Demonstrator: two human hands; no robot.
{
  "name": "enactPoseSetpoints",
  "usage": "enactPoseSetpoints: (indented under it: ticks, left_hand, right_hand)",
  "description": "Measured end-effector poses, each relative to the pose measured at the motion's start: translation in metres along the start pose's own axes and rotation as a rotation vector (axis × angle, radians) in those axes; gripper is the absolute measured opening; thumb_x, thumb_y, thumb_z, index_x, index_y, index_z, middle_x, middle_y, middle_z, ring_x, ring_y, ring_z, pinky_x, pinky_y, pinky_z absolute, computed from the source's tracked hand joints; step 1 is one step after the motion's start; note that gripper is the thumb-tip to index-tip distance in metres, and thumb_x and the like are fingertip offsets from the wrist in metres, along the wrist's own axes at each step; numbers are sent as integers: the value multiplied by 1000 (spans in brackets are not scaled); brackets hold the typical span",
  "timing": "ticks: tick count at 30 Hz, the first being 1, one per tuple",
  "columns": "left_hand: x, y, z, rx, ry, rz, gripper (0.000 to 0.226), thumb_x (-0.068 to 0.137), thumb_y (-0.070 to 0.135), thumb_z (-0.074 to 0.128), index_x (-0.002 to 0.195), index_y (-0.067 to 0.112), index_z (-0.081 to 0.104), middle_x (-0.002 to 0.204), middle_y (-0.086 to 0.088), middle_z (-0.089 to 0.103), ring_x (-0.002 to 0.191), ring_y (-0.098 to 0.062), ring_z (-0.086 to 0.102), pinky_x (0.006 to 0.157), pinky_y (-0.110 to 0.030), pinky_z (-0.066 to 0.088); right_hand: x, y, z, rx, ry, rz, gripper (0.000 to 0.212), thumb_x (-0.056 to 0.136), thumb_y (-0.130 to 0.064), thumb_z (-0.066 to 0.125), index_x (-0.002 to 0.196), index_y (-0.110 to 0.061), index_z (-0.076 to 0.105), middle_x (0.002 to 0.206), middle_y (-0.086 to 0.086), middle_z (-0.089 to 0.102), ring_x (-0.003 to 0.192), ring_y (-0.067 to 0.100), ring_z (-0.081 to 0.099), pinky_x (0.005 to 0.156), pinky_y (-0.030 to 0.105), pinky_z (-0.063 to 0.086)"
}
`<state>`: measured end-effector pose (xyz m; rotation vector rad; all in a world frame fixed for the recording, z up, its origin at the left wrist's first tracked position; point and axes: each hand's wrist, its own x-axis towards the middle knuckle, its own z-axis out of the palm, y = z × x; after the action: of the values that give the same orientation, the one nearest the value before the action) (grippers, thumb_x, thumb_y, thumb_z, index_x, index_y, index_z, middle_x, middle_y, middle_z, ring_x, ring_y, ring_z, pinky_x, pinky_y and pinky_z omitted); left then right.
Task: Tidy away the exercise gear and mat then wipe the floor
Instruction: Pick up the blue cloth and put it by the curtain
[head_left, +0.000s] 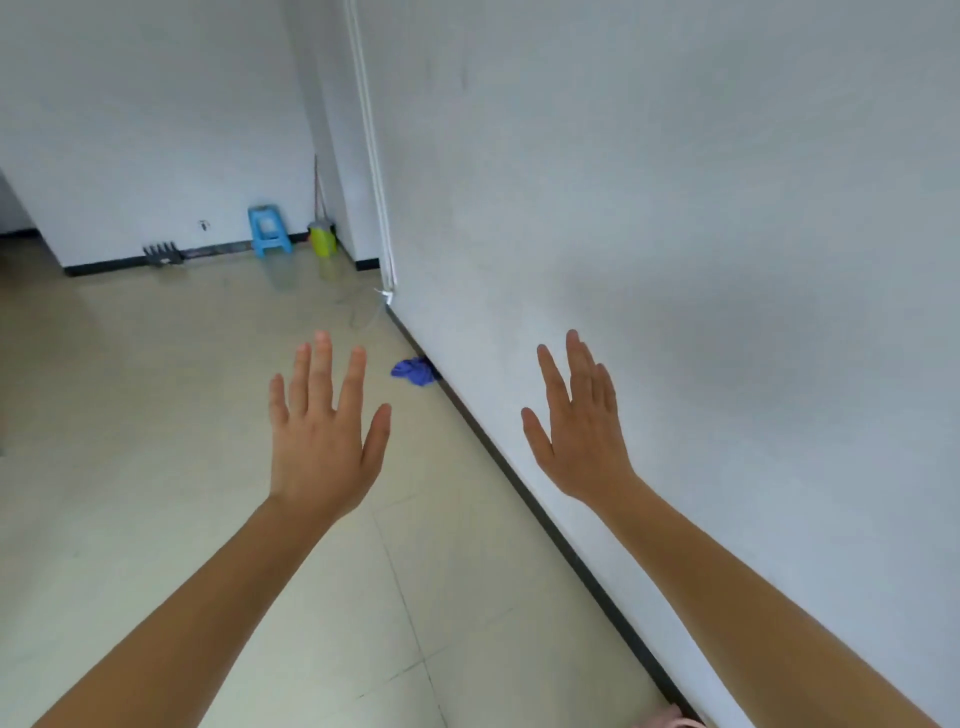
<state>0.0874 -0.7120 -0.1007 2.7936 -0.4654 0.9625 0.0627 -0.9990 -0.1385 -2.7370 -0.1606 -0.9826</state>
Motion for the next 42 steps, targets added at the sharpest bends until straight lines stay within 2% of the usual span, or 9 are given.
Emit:
enactPoseSetpoints:
  ticks: [7, 15, 19, 23, 29, 34, 39, 42]
  left_hand:
    - [63, -121, 45, 48, -55, -113, 65, 99, 47, 29, 153, 11, 25, 160, -24, 16, 148, -41, 14, 114, -62, 23]
    - [173, -214, 180, 45, -119, -141, 65, 99, 46, 30, 154, 12, 24, 160, -23, 16, 147, -42, 17, 114, -63, 23]
    - [260, -257, 267, 88, -201, -102, 65, 99, 46, 31, 153, 11, 25, 160, -23, 15, 146, -42, 18, 113, -64, 24]
    - [357, -303, 331, 131, -262, -108, 65, 99, 47, 28, 154, 12, 25, 160, -22, 16, 147, -41, 19, 111, -64, 28]
    - [478, -379, 397, 133, -216, -145, 65, 99, 47, 30, 154, 12, 24, 160, -22, 16, 147, -41, 19, 113, -62, 25]
    - [561, -453, 485, 91, -185, -159, 65, 98, 46, 33, 153, 11, 27, 159, -23, 18, 146, -42, 21, 112, -62, 27]
    - [669, -534, 581, 71, -197, -109, 65, 99, 46, 32, 153, 11, 26, 159, -24, 17, 146, -42, 20, 113, -61, 26]
    - [745, -570, 634, 52, -237, -93, 65, 99, 47, 28, 154, 12, 24, 160, -23, 16, 147, -40, 20, 113, -59, 28]
  right_hand:
    - [109, -63, 110, 68, -54, -50, 71, 100, -34, 49, 159, -14, 15, 166, 19, 3, 153, 34, 9, 121, 53, 18]
    - [226, -51, 276, 102, -120, -59, 70, 100, -36, 44, 159, -14, 15, 166, 19, 2, 153, 35, 7, 122, 53, 17]
    - [313, -24, 375, 95, -169, -26, 69, 100, -40, 40, 159, -14, 16, 166, 20, 1, 153, 36, 8, 122, 55, 16]
    - [418, -8, 452, 79, -230, -16, 68, 99, -42, 37, 158, -13, 20, 165, 20, 5, 152, 39, 13, 120, 58, 21]
    - [568, -21, 547, 125, -249, -14, 72, 100, -40, 46, 159, -16, 12, 166, 18, 0, 153, 38, 8, 122, 55, 17]
    - [666, -23, 653, 111, -266, -72, 72, 101, -42, 43, 160, -17, 9, 166, 17, -2, 154, 34, 4, 123, 54, 14]
    - [773, -17, 766, 47, -282, -63, 73, 100, -41, 48, 159, -16, 14, 166, 19, 3, 153, 36, 11, 121, 55, 19]
    - [834, -4, 811, 6, -310, -23, 75, 99, -41, 47, 160, -18, 9, 166, 18, 2, 152, 36, 13, 121, 54, 19]
